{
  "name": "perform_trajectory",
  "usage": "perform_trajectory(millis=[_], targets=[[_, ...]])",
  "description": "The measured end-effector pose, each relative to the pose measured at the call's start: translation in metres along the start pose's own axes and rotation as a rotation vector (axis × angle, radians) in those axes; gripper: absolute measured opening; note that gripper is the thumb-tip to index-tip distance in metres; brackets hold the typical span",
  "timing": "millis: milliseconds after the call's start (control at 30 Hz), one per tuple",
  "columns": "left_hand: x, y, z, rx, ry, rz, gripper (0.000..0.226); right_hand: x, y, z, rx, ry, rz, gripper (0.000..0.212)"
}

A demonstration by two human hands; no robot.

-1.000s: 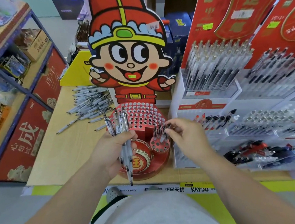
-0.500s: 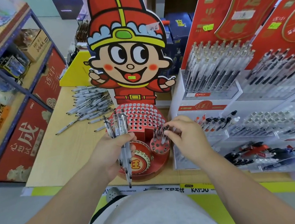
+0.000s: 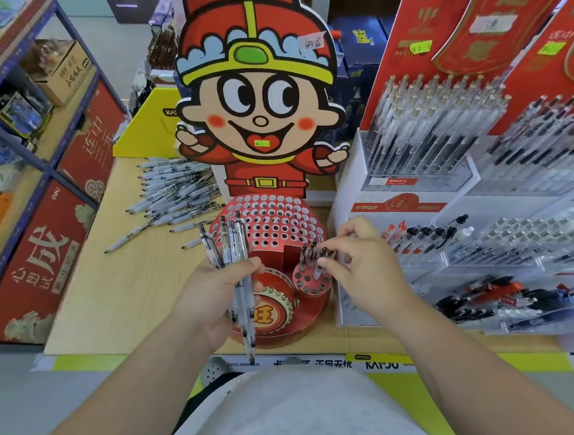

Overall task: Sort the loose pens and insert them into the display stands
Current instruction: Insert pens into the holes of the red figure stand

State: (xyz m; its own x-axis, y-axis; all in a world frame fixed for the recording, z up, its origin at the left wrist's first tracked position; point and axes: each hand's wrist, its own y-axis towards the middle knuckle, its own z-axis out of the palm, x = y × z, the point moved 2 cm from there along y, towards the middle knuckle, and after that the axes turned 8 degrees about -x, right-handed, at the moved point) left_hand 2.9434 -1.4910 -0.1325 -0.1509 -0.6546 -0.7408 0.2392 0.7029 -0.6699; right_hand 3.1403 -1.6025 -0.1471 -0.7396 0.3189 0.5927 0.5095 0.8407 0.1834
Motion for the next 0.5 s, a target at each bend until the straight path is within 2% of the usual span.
perform_trajectory(millis=[167, 500], targets=[[0.0002, -0.0008, -0.0025, 0.001, -0.003, -0.014, 0.037, 0.0009, 0.0033, 0.0087, 0.099, -0.081, 0.04, 0.024], [-0.0044, -0.0093, -0.0023, 0.066, -0.009, 0.013, 0.024, 0.0014, 0.0025, 0.0094, 0.075, -0.143, 0.01, 0.025]])
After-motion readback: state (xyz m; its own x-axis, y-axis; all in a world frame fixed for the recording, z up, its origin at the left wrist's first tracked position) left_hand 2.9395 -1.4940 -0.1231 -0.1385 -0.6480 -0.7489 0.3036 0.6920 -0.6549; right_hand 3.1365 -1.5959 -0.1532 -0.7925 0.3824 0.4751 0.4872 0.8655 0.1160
